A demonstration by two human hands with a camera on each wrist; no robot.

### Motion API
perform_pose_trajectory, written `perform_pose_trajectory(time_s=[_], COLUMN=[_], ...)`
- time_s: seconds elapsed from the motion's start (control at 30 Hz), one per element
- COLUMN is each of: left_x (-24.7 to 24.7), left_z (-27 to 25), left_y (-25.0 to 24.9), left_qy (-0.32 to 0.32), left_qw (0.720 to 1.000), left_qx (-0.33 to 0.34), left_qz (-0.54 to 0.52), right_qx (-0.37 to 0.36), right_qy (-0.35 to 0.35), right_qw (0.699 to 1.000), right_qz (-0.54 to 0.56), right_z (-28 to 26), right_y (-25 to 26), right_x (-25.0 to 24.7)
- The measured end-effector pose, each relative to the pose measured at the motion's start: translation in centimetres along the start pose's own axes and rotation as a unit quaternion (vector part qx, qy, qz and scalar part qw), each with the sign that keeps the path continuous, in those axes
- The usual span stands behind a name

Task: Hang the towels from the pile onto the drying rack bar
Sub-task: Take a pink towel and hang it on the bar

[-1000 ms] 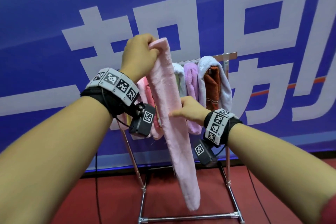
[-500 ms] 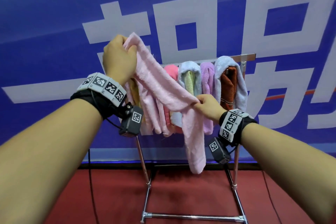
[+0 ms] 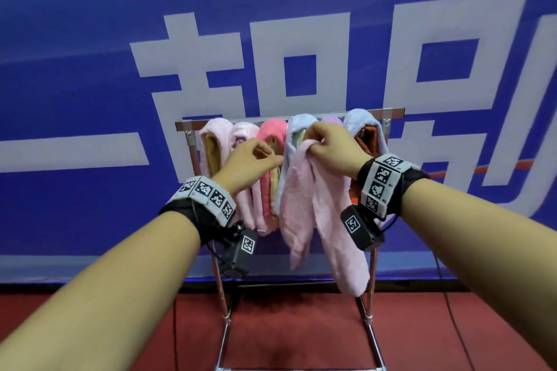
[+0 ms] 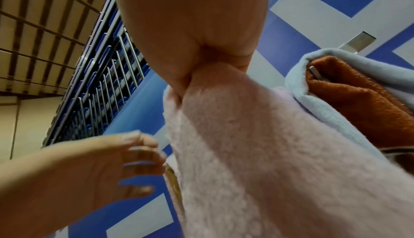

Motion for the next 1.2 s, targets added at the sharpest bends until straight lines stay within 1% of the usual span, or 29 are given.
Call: perform_pose_trajectory(time_s=[0.07,0.13,0.23,0.3,0.43,0.5,0.57,0.63,0.73,0.8,0.9,0.97,1.07,1.13,1.2], left_x=[2.7,4.8,6.1,6.9,8.1,8.5,9.0,9.9,10.7,11.2,11.1,11.2,11.5,11.5,11.6], left_z=[-0.1,-0.2,0.1,0.2,0.0,0.1,0.0,-0.2,-0.6,-0.1,2.0,2.7,3.0,3.7,4.6], left_y=[-2.9,-4.8,-5.8,-6.4,-8.9,-10.4,-11.7,-12.6,-13.6,-13.3,-11.6,-11.3,-11.9,-12.2,-12.3], left_qy=[0.033,0.047,0.028,0.024,0.009,0.004,0.006,0.018,0.018,0.022,0.034,0.034,0.003,-0.029,-0.046], left_qw=[0.998,0.997,0.997,0.996,0.984,0.971,0.951,0.925,0.878,0.858,0.87,0.867,0.839,0.838,0.84], left_qx=[0.04,0.06,0.067,0.084,0.157,0.205,0.25,0.289,0.346,0.348,0.279,0.262,0.285,0.278,0.268], left_qz=[-0.022,-0.003,0.008,0.03,0.087,0.124,0.18,0.247,0.332,0.377,0.405,0.422,0.463,0.469,0.469], right_qx=[-0.008,0.0,0.01,0.007,-0.007,-0.013,-0.004,0.005,0.016,0.022,0.017,0.013,-0.002,-0.033,-0.068], right_qy=[0.02,0.028,0.018,0.019,0.024,0.036,0.057,0.067,0.055,0.055,0.049,0.018,-0.023,-0.039,-0.037], right_qw=[1.0,1.0,1.0,1.0,1.0,0.999,0.998,0.997,0.997,0.997,0.997,0.997,0.995,0.991,0.985], right_qz=[-0.011,-0.007,0.004,-0.005,-0.011,-0.004,-0.006,-0.023,-0.044,-0.046,-0.057,-0.07,-0.097,-0.126,-0.152], right_z=[-0.2,-0.4,-1.0,-1.4,-1.8,-2.2,-2.7,-3.1,-3.4,-3.5,-3.4,-3.1,-2.4,-1.9,-1.4], right_y=[0.8,0.9,0.3,-0.3,-1.4,-2.0,-3.0,-3.9,-5.3,-6.0,-6.9,-7.3,-7.1,-6.3,-5.6], right_x=[-0.1,-0.6,-2.0,-2.8,-4.0,-4.3,-4.3,-4.5,-5.1,-5.4,-5.8,-6.7,-8.0,-8.6,-8.7])
Point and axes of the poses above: each hand's wrist, its own z-axis towards the middle knuckle, its own x-axis out of the palm, y = z × x, the point moved 10 cm from there along z, towards the middle knuckle, and after that the axes turned 3 degrees about z, right-handed, at the moved point
